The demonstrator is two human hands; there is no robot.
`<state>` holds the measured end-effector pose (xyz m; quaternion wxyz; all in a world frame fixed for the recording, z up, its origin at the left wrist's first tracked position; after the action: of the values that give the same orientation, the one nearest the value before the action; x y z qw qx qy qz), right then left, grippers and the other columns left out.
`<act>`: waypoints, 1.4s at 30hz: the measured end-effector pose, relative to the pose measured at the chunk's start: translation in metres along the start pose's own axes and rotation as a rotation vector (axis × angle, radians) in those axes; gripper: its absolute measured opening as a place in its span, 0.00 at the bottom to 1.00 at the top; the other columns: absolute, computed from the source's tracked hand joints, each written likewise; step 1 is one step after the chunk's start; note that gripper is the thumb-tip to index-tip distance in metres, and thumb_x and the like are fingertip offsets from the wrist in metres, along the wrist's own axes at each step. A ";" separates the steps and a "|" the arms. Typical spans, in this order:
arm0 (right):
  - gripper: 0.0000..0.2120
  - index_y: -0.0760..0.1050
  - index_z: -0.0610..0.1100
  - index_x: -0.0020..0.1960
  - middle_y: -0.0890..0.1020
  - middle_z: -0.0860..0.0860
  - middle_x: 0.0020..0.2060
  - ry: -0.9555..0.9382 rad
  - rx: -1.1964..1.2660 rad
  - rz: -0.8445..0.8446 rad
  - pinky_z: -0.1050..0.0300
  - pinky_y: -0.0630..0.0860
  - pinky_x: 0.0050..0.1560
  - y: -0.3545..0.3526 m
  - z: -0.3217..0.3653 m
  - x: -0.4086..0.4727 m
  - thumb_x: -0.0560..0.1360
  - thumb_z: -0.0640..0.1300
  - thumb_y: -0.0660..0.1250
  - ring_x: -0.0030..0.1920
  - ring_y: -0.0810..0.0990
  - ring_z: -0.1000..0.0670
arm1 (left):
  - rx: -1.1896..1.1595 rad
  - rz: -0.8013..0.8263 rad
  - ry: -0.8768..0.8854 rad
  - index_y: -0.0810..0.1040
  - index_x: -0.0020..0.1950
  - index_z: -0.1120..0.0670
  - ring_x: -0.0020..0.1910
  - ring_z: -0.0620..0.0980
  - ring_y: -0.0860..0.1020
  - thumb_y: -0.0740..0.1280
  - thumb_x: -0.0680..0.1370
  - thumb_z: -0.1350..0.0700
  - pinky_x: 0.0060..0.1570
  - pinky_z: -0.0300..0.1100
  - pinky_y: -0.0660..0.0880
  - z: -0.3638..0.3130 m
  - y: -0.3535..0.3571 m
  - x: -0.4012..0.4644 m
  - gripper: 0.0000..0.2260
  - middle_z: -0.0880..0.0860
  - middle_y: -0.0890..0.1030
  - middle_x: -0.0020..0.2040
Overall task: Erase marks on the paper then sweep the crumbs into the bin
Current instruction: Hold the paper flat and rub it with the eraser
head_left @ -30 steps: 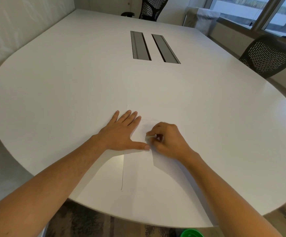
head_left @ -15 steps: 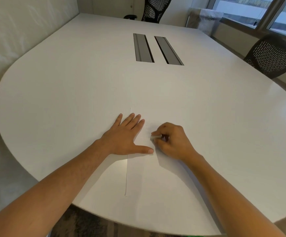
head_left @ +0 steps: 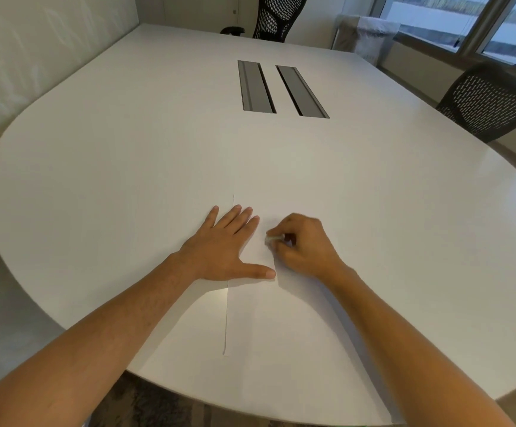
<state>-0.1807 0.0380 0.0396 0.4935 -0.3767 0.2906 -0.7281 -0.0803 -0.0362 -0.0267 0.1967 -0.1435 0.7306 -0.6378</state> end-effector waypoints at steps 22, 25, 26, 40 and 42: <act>0.06 0.84 0.39 0.43 0.82 0.48 0.37 0.040 -0.011 0.010 0.64 0.71 0.39 0.006 0.011 0.004 0.68 0.35 0.68 0.36 0.76 0.53 | -0.002 -0.010 -0.003 0.39 0.80 0.49 0.77 0.46 0.34 0.43 0.63 0.18 0.75 0.56 0.36 0.000 -0.002 0.000 0.54 0.48 0.37 0.80; 0.09 0.84 0.44 0.45 0.79 0.54 0.36 0.013 0.024 0.084 0.72 0.69 0.38 0.011 0.014 -0.019 0.67 0.36 0.69 0.35 0.75 0.59 | 0.012 -0.017 0.001 0.40 0.80 0.49 0.77 0.46 0.35 0.42 0.63 0.18 0.75 0.56 0.37 0.000 -0.002 0.000 0.54 0.48 0.38 0.80; 0.10 0.84 0.44 0.46 0.79 0.55 0.37 0.012 0.021 0.078 0.72 0.69 0.38 0.009 0.012 -0.017 0.67 0.36 0.69 0.35 0.75 0.59 | 0.005 -0.016 0.000 0.40 0.80 0.49 0.77 0.46 0.35 0.43 0.63 0.18 0.75 0.56 0.37 0.000 -0.002 0.000 0.54 0.48 0.38 0.80; 0.09 0.84 0.44 0.46 0.78 0.56 0.36 -0.046 -0.028 0.061 0.72 0.68 0.40 0.004 0.013 -0.016 0.68 0.35 0.69 0.35 0.74 0.59 | -0.014 -0.016 -0.012 0.40 0.80 0.49 0.77 0.45 0.35 0.45 0.64 0.18 0.75 0.56 0.37 0.000 -0.001 0.000 0.54 0.47 0.38 0.80; 0.09 0.84 0.42 0.45 0.82 0.52 0.37 -0.043 -0.069 0.017 0.64 0.72 0.42 0.000 0.008 0.002 0.69 0.35 0.68 0.37 0.77 0.53 | -0.013 -0.009 -0.014 0.40 0.80 0.49 0.77 0.45 0.34 0.46 0.64 0.18 0.75 0.56 0.37 0.000 -0.002 0.000 0.53 0.47 0.38 0.80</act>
<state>-0.1747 0.0361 0.0446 0.4927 -0.4066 0.3078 -0.7051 -0.0802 -0.0361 -0.0249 0.1981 -0.1526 0.7328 -0.6329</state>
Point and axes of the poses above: each hand's wrist, its own x-axis towards the middle knuckle, its own y-axis out of the palm, z = x × y, the point moved 9 cm from there along x, towards the middle knuckle
